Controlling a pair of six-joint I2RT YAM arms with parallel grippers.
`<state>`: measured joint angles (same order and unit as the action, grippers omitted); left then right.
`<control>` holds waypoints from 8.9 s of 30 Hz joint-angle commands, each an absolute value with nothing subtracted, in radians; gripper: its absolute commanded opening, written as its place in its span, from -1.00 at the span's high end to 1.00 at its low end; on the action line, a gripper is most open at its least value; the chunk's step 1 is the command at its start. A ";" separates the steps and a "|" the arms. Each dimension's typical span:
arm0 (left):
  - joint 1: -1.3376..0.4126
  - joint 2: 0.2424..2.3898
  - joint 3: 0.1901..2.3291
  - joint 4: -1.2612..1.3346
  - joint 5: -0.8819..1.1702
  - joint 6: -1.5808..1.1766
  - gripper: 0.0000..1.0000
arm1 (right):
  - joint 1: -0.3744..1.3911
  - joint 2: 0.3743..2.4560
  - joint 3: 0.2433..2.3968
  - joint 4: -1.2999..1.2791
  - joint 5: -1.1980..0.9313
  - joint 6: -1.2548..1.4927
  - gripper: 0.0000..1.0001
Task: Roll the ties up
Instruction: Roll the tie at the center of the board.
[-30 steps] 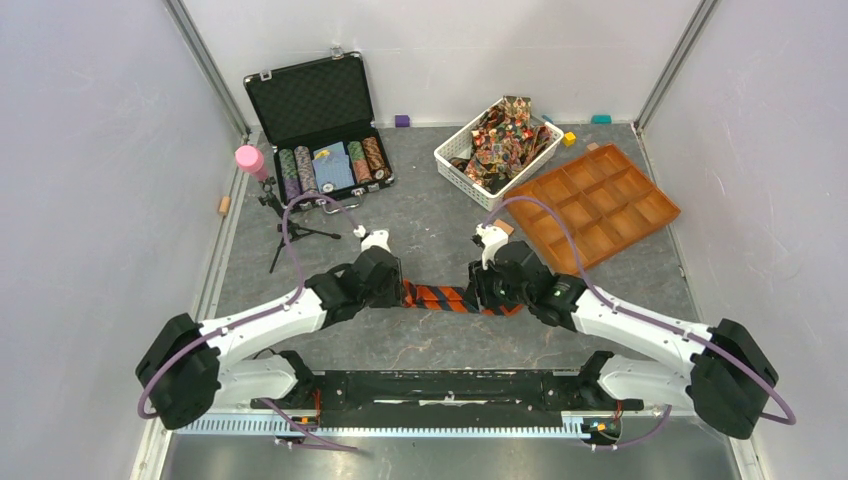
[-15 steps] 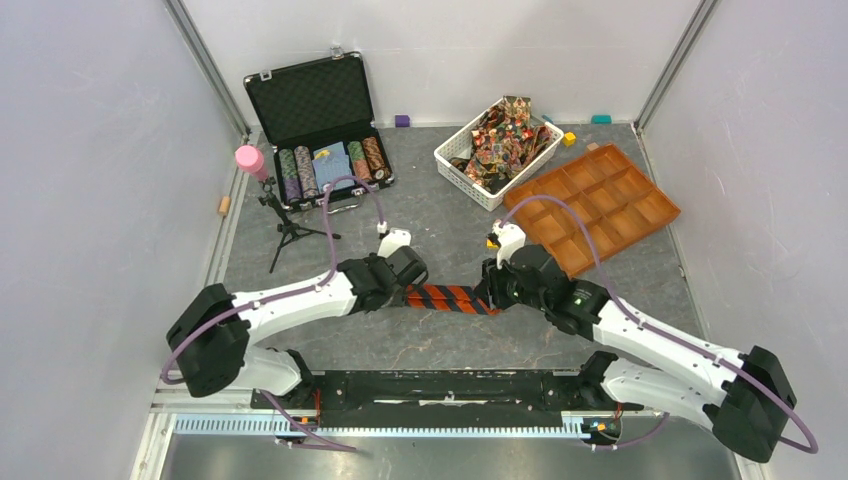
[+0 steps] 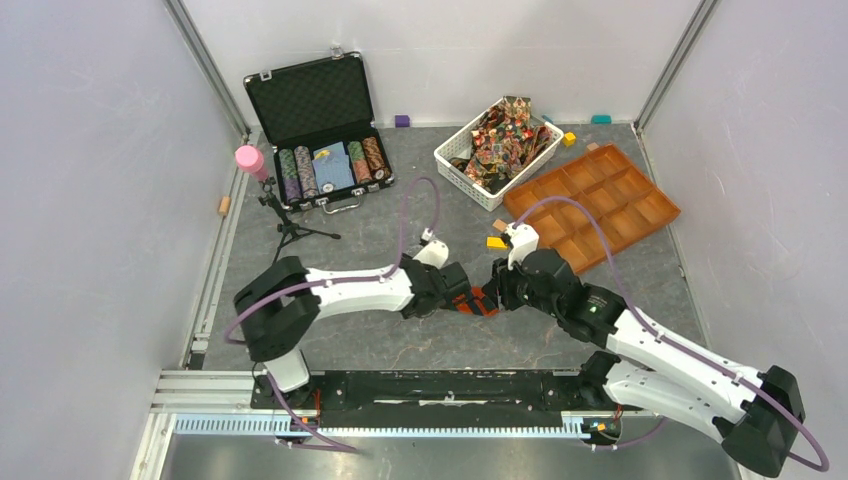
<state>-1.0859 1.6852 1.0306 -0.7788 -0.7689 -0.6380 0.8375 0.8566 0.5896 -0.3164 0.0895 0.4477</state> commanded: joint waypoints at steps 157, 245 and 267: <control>-0.543 0.725 0.790 -0.801 -0.408 -0.562 -0.88 | 0.950 1.901 1.165 -0.293 -0.219 -0.182 -0.80; -0.545 0.815 0.264 -0.015 0.248 -0.773 -0.54 | 1.002 1.426 0.502 0.448 -0.055 1.039 0.39; -0.545 0.858 0.218 0.063 0.286 -0.778 -0.48 | 1.000 1.540 0.502 0.531 -0.093 1.045 0.63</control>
<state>-0.5491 0.8459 0.2218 -0.0013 0.2470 -0.7551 1.0031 1.5318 0.5034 0.4808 -0.0940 1.0370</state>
